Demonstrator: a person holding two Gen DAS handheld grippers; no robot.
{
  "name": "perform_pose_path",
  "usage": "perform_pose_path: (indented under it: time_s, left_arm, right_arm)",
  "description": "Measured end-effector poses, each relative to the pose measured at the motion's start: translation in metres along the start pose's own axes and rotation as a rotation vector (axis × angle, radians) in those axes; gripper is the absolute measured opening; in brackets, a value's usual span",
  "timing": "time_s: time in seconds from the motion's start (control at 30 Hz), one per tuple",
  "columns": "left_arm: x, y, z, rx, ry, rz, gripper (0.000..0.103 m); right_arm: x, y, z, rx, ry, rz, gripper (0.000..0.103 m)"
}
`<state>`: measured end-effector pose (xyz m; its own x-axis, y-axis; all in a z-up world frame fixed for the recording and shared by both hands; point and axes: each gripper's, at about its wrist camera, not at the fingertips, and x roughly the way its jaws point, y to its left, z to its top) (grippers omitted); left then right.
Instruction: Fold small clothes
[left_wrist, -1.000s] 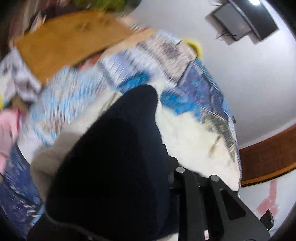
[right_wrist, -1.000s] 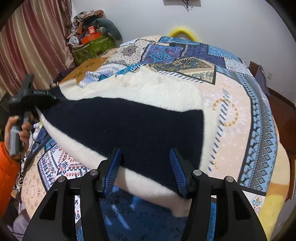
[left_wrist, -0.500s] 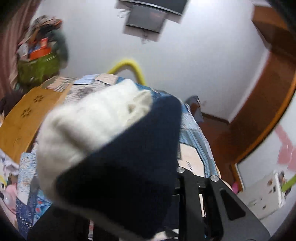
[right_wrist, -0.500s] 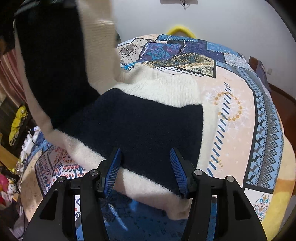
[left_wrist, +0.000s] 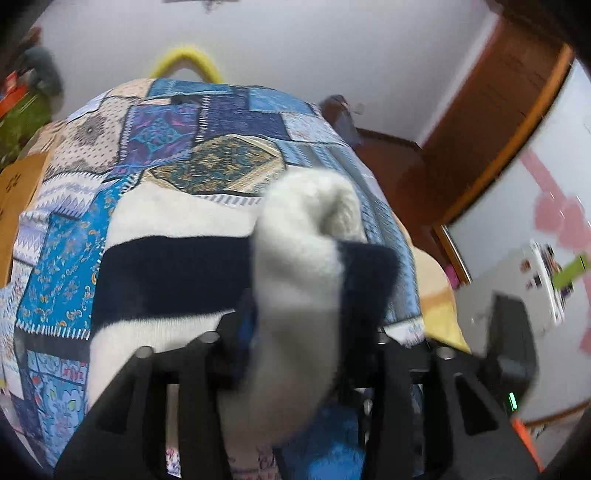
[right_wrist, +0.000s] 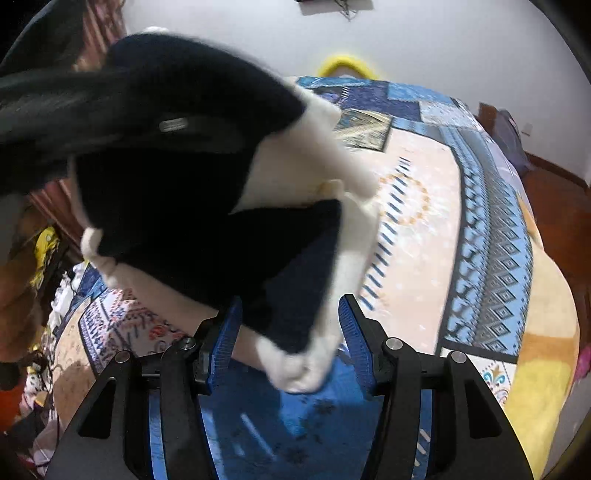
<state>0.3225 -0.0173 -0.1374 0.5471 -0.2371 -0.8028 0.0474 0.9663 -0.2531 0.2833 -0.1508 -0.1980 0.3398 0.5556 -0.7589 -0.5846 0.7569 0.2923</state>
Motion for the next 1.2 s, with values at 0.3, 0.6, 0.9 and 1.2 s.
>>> perform_pose_path:
  time_s: [0.3,0.6,0.9,1.2]
  left_arm:
    - [-0.056,0.029,-0.007,-0.083,-0.067,-0.069,0.074]
    - [-0.025,0.098,-0.026,-0.172,0.007,0.078,0.085]
    - [-0.001,0.078,-0.048,-0.056,0.018,0.135,0.091]
    - [-0.006,0.072,-0.058,-0.016,-0.007,0.147,0.094]
  right_arm:
    - [0.008,-0.015,0.007,0.046,-0.008,-0.004,0.05]
    - [0.022,-0.031,0.027,0.021,-0.026,-0.065,0.05]
    - [-0.015,-0.054,0.053,0.079,-0.154,-0.138,0.05]
    - [-0.069,-0.026,0.049,0.054,-0.201,-0.064,0.06]
